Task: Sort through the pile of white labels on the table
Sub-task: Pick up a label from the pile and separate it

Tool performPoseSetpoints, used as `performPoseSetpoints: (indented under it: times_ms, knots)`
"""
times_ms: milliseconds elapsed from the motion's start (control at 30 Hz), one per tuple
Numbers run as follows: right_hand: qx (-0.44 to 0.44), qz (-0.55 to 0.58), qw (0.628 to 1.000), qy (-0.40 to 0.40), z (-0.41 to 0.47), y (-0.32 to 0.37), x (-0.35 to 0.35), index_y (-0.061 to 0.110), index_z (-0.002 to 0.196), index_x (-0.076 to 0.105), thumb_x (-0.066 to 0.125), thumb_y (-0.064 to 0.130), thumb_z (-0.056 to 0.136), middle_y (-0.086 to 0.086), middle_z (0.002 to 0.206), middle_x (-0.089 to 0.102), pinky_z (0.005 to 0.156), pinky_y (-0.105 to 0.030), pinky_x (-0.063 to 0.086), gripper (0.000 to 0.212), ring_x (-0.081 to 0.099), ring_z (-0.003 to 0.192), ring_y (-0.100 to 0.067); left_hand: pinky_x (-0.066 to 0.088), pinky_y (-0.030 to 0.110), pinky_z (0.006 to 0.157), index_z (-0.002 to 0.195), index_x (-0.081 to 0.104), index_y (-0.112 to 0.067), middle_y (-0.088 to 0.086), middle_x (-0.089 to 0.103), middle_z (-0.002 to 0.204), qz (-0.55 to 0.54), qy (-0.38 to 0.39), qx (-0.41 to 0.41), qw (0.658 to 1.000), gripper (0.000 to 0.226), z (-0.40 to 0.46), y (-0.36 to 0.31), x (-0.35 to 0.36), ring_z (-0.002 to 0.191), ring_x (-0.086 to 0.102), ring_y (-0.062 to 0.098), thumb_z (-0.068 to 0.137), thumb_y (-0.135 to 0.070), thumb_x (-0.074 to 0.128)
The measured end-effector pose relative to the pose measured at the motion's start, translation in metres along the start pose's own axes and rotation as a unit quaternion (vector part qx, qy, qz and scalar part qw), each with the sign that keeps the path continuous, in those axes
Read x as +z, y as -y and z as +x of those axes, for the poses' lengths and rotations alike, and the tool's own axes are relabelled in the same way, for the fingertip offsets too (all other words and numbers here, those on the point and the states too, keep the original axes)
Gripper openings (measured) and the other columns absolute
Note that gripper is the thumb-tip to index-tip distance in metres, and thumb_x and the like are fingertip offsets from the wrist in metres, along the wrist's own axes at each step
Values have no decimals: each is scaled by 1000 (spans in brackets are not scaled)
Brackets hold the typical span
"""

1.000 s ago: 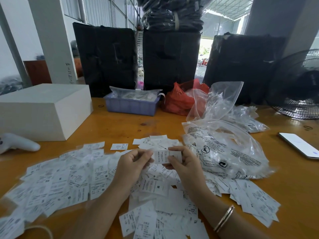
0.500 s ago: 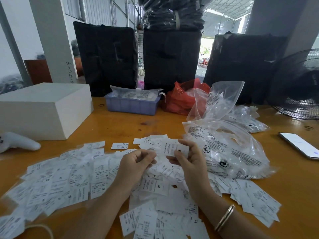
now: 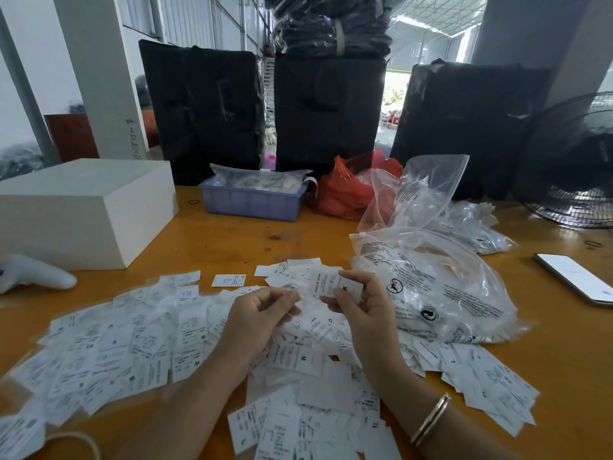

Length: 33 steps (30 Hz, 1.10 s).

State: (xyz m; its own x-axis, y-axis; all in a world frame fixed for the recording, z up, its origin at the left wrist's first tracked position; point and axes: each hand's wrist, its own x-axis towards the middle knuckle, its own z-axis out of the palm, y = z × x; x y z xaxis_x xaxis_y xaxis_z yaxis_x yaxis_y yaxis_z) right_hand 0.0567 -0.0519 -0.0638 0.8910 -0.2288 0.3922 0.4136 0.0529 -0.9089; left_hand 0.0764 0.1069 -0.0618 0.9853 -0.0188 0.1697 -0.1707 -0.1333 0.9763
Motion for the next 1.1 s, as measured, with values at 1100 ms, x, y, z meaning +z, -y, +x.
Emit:
performPoseSetpoints:
  times_ms: [1100]
  knots:
    - [-7, -72, 992, 101, -5, 5, 0, 15, 90, 59, 58, -4, 89, 0, 85, 64, 62, -18, 53, 19, 69, 73, -10, 51, 12, 58, 87, 71, -22, -9, 73, 79, -34, 18, -6, 999, 7, 0, 1, -2, 74, 69, 8, 82, -27, 69]
